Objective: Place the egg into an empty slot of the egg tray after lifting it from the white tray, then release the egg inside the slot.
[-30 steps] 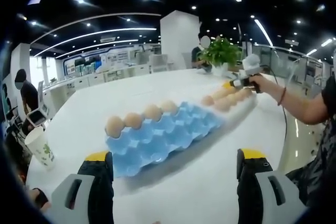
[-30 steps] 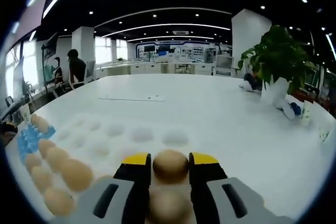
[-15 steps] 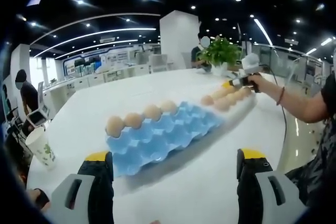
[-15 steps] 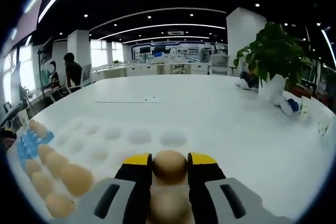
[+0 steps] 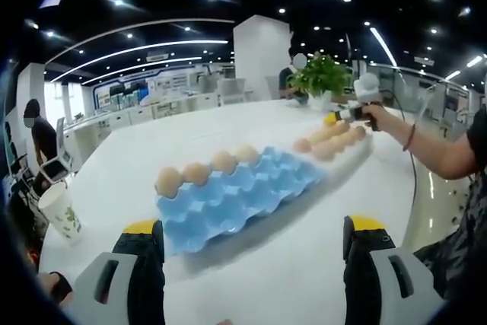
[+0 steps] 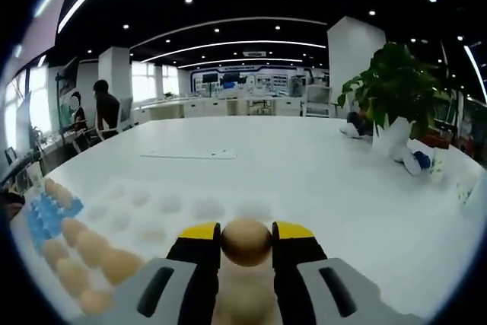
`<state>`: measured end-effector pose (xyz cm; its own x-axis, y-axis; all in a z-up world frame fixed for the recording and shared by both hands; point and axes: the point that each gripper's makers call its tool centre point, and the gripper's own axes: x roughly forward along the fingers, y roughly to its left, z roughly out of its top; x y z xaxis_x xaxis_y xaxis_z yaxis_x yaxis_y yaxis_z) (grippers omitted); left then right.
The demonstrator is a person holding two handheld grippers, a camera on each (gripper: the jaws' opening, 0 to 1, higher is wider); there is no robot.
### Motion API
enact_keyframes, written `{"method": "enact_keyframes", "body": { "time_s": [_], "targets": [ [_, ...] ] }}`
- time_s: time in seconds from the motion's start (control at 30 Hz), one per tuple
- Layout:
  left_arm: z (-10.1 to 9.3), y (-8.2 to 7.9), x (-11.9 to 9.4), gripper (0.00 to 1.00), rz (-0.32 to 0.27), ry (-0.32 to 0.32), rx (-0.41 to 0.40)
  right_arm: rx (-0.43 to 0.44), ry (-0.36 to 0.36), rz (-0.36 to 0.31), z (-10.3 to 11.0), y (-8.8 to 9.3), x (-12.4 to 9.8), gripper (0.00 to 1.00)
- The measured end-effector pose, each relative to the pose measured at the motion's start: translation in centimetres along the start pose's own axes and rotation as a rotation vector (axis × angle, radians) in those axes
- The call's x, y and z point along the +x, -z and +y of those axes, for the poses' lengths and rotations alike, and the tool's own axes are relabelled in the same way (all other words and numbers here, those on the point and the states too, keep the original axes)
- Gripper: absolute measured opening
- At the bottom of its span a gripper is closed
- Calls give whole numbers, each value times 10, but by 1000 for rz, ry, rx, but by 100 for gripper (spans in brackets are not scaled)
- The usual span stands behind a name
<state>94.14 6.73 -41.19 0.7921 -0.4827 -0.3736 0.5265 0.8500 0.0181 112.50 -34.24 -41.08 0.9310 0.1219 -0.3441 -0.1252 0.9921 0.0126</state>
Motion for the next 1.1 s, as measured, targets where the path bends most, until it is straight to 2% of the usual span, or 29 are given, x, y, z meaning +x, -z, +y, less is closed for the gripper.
{"method": "enact_keyframes", "body": {
  "time_s": [0.4,0.8,1.1],
  "targets": [
    [-1,1,-3,100,0,-1,-4,-18,-14,-1,7,-3,-5,27],
    [1,2,-5,100,0,-7,-2,-58,-84,-19,41,-14,-7,27],
    [1,3,-5,100,5,-1,1,-68,-134,-14,66,-15,-3,27]
  ]
}}
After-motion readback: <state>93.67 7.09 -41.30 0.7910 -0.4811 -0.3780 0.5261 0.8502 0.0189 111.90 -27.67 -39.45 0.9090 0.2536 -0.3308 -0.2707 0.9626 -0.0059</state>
